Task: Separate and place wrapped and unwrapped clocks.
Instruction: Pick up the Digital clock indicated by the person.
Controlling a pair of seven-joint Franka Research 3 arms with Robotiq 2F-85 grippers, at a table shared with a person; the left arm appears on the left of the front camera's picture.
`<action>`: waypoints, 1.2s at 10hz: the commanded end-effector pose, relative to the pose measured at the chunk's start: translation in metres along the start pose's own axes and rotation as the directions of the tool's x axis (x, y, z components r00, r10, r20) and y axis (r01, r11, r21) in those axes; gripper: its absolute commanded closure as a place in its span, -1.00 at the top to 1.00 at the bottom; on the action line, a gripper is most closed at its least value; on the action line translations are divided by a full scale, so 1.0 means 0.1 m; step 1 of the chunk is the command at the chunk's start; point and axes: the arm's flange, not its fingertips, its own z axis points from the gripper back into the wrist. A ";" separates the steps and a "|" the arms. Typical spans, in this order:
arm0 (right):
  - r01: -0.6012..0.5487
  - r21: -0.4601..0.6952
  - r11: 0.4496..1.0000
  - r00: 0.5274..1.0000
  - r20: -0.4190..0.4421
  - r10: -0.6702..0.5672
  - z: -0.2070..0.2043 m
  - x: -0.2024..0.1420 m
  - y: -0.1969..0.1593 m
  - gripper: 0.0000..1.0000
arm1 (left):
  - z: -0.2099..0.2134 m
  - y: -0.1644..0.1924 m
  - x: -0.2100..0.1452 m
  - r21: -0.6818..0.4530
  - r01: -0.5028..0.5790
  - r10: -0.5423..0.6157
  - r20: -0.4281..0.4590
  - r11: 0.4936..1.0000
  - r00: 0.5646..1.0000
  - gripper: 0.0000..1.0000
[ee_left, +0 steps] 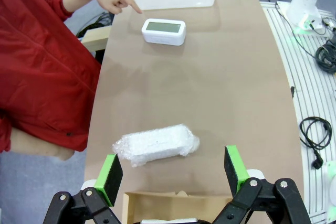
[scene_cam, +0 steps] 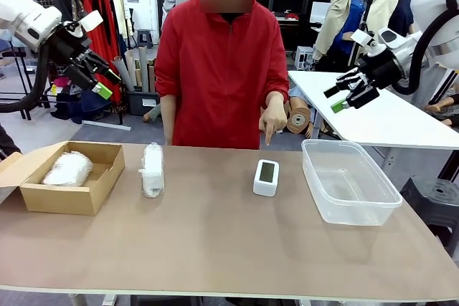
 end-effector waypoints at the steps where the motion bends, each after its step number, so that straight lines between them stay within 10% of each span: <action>1: 0.025 -0.021 0.999 0.999 -0.021 -0.025 -0.12 0.26 0.14 1.00 | 0.01 -0.02 0.00 -0.003 0.001 -0.001 -0.010 1.000 1.000 1.00; 8: 0.314 -0.311 0.897 0.866 -0.294 -0.405 -0.84 1.39 0.56 1.00 | 0.01 -0.02 0.00 -0.003 0.001 -0.001 -0.010 1.000 1.000 1.00; 12: 0.322 -0.450 0.833 0.760 -0.402 -0.511 -1.23 1.39 0.55 1.00 | 0.01 -0.02 0.00 -0.003 0.001 -0.001 -0.010 1.000 1.000 1.00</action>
